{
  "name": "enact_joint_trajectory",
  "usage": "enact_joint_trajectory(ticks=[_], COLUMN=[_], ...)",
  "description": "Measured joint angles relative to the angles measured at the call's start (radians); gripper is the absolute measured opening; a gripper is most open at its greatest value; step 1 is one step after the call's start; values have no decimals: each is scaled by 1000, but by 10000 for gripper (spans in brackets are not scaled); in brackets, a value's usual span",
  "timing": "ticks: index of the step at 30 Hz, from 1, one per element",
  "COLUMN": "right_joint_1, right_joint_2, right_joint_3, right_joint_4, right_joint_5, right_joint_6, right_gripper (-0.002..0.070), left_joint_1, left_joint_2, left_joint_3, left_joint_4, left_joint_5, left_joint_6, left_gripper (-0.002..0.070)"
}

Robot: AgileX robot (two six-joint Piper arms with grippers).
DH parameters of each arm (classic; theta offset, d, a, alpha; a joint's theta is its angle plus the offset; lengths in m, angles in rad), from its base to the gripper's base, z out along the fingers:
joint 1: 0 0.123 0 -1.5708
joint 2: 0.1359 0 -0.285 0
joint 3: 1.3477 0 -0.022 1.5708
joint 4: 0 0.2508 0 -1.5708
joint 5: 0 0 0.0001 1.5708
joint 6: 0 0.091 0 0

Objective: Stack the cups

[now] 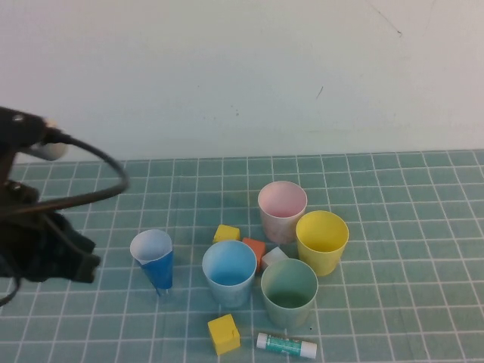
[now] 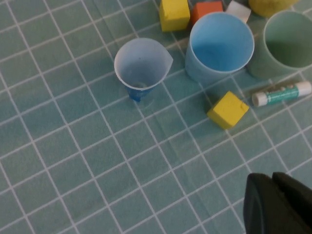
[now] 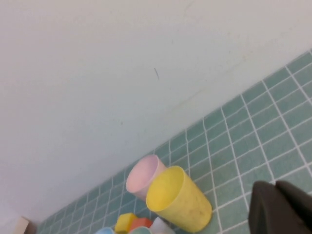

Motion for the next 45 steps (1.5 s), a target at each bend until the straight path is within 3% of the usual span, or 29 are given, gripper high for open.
enact_joint_trajectory(ticks=[7, 12, 19, 22, 27, 30, 38, 45], right_joint_1=[0, 0, 0, 0, 0, 0, 0, 0], right_joint_2=[0, 0, 0, 0, 0, 0, 0, 0], right_joint_3=[0, 0, 0, 0, 0, 0, 0, 0], right_joint_4=[7, 3, -3, -4, -6, -6, -6, -6], right_joint_5=[-29, 10, 120, 121, 124, 126, 136, 143], right_joint_6=[-10, -36, -142, -148, -148, -148, -148, -152], right_gripper=[-3, -3, -3, -3, -3, -3, -3, -3], left_joint_1=[-214, -281, -290, -290, -290, -290, -239, -191], left_joint_2=[267, 440, 659, 756, 897, 954, 1033, 1050], left_joint_3=[-152, -271, -423, -490, -583, -624, -662, -663], left_joint_4=[183, 234, 241, 241, 241, 243, 173, 112], left_joint_5=[4, 4, 9, 32, 46, 52, 51, 33], left_joint_6=[-97, -126, -152, -166, -217, -226, -217, -155], left_gripper=[-3, -3, 32, 134, 382, 454, 482, 461])
